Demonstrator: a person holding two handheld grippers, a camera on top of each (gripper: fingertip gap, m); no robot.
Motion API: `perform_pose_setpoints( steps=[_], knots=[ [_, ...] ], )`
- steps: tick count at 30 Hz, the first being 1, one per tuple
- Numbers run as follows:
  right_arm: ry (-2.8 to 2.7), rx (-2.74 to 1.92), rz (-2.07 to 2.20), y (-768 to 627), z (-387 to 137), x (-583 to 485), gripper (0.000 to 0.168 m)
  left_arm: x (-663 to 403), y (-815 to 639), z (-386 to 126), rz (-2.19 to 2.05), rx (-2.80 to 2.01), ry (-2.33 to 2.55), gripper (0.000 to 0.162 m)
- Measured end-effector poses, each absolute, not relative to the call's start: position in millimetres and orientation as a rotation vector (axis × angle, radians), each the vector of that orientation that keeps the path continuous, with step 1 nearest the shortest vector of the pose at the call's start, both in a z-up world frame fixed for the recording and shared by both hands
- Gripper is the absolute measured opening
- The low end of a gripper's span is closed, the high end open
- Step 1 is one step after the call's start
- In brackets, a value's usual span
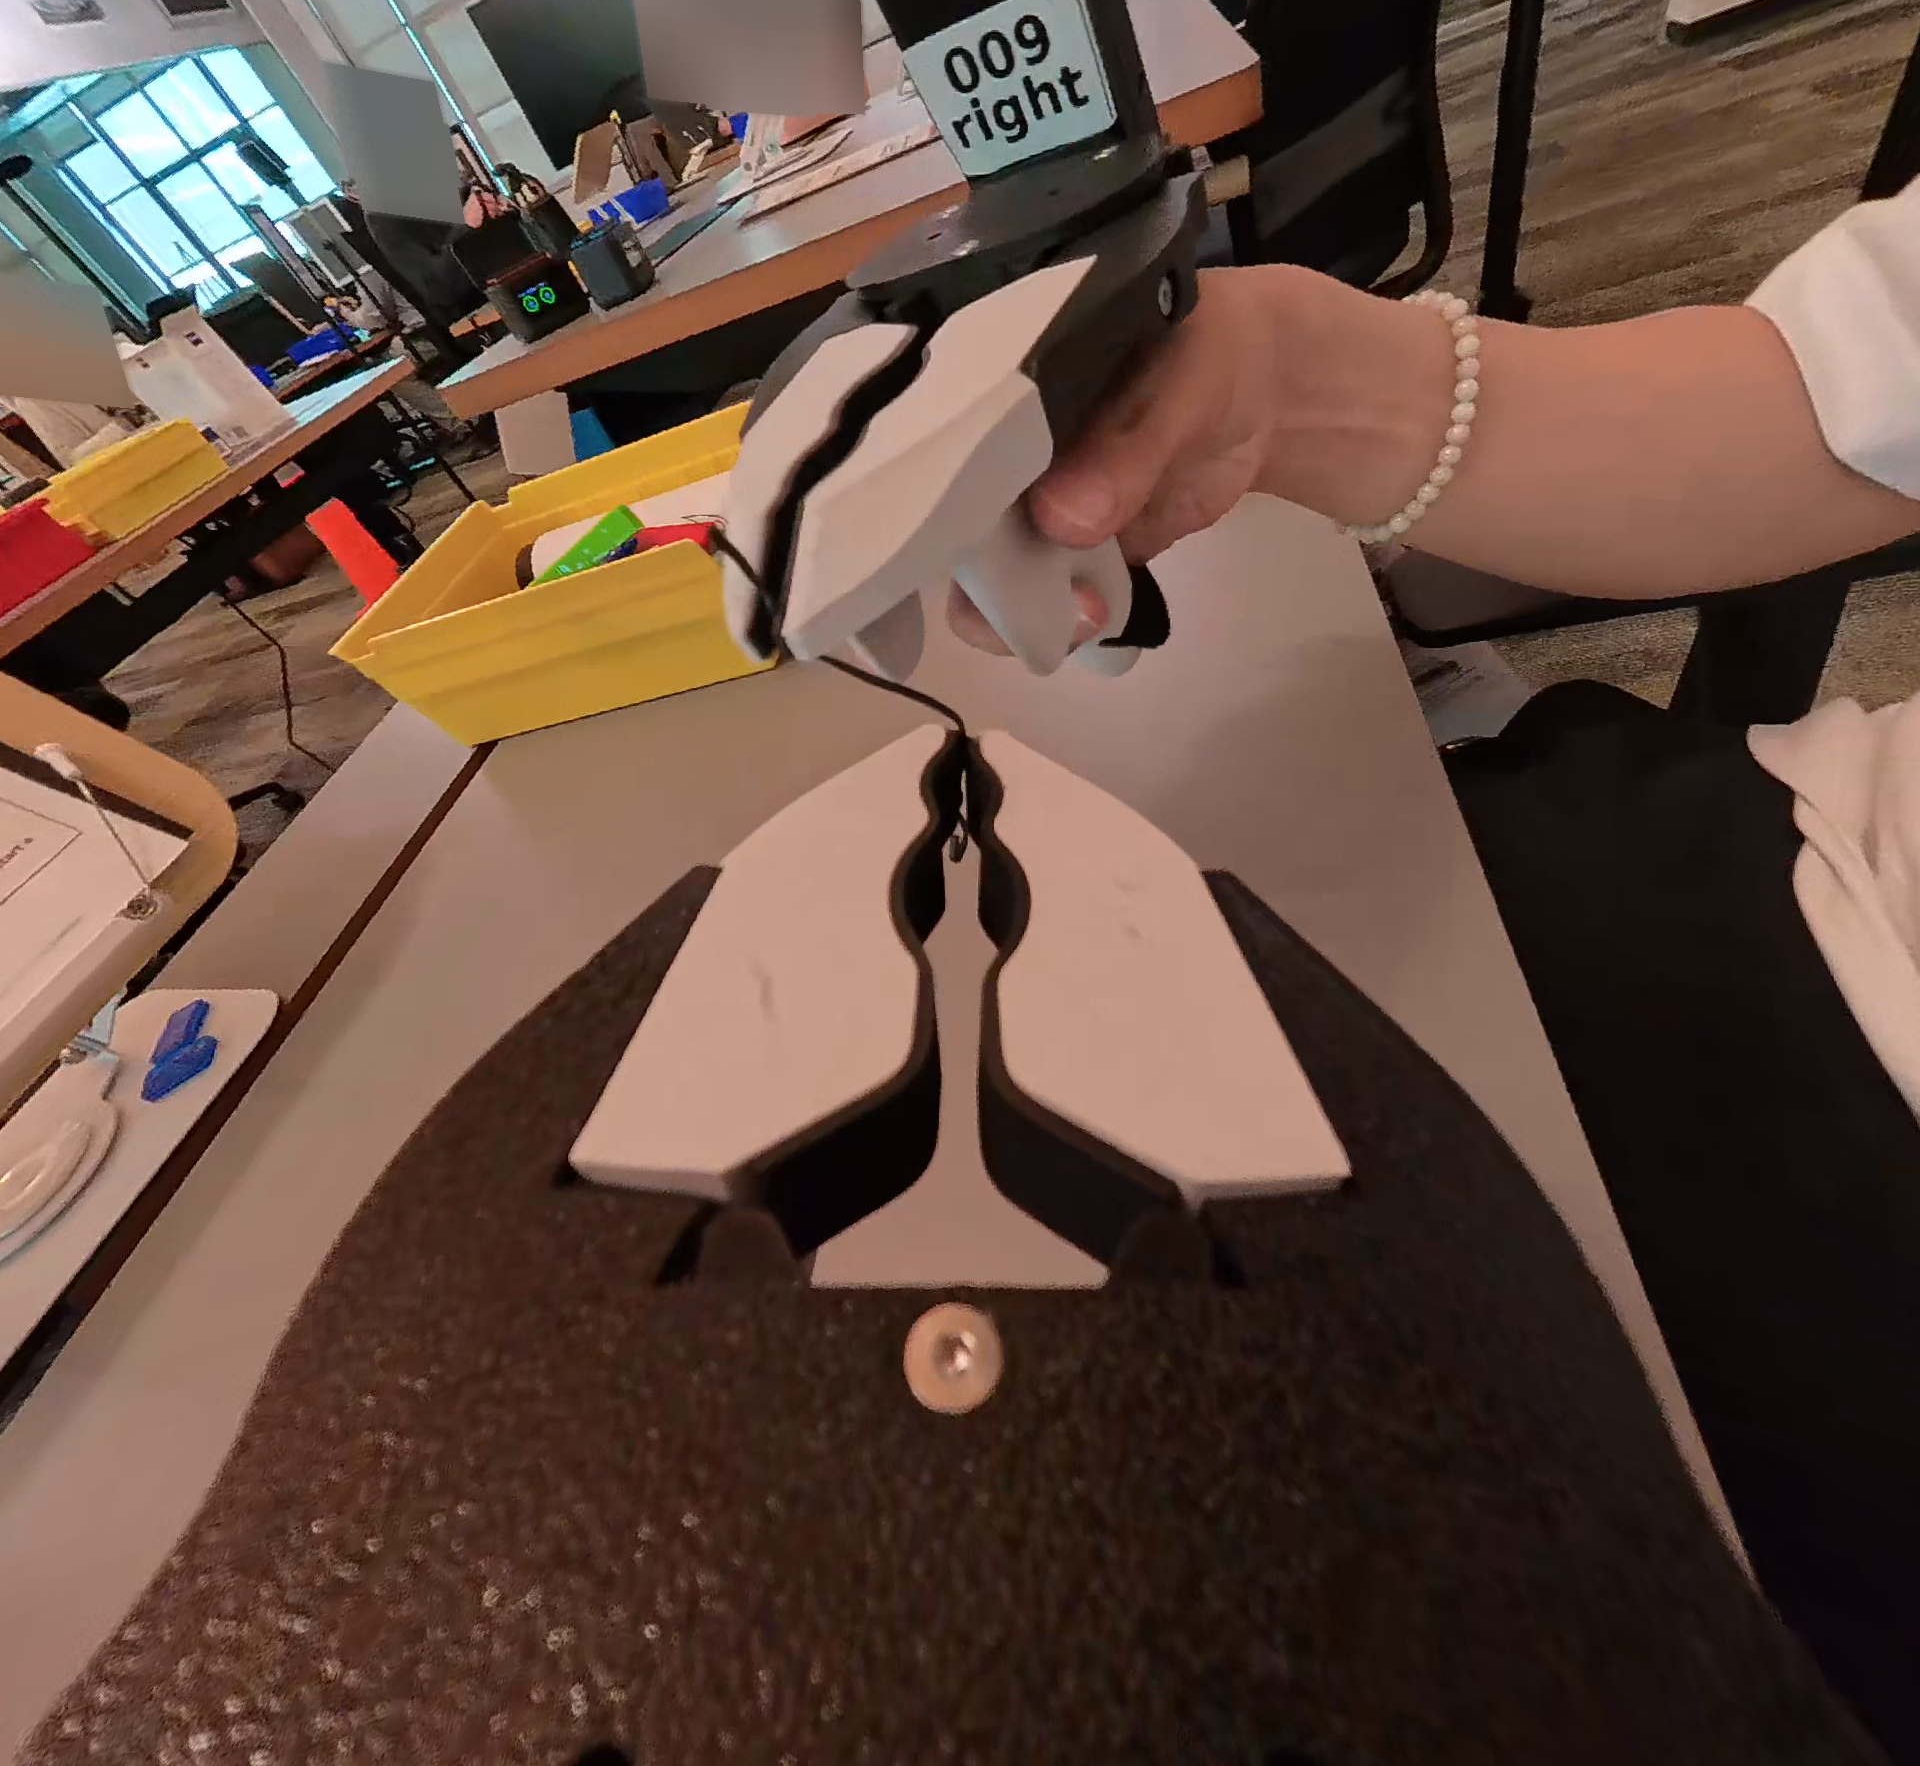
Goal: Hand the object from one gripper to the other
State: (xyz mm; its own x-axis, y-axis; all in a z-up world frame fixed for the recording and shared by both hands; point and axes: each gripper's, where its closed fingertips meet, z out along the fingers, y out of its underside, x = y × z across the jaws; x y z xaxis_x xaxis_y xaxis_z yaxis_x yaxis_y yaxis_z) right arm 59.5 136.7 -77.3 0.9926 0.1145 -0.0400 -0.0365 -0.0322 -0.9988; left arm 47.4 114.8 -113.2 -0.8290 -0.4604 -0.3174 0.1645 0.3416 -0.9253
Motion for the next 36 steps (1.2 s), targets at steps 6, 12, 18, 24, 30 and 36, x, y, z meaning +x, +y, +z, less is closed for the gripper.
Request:
perform_pose_setpoints(
  steps=[6, 12, 18, 24, 30, 36],
  knots=[
    [-0.062, -1.598, 0.069, 133.6, -71.3, 61.7, 0.001, 49.9, 115.8, -106.7, -1.498, -0.308, 2.017, 0.000],
    [0.356, -1.370, 0.100, 115.4, -49.7, 111.1, 0.000, 71.4, 136.5, -83.1, -1.200, -0.358, 1.702, 0.022],
    [0.497, -1.234, 0.318, 111.5, -45.7, 115.8, 0.000, 80.0, 127.0, -83.5, -0.712, -0.124, 1.475, 0.023],
    [0.522, -1.236, 0.375, 115.0, -53.7, 113.1, 0.000, 87.5, 128.5, -84.5, -0.538, -0.105, 1.336, 0.017],
    [0.531, -1.241, 0.374, 111.4, -56.4, 113.9, 0.000, 86.0, 125.4, -81.7, -0.574, -0.096, 1.306, 0.003],
    [0.451, -1.252, 0.282, 102.1, -50.0, 115.2, 0.021, 86.8, 126.4, -77.2, -0.826, -0.234, 1.377, 0.001]
  ],
)
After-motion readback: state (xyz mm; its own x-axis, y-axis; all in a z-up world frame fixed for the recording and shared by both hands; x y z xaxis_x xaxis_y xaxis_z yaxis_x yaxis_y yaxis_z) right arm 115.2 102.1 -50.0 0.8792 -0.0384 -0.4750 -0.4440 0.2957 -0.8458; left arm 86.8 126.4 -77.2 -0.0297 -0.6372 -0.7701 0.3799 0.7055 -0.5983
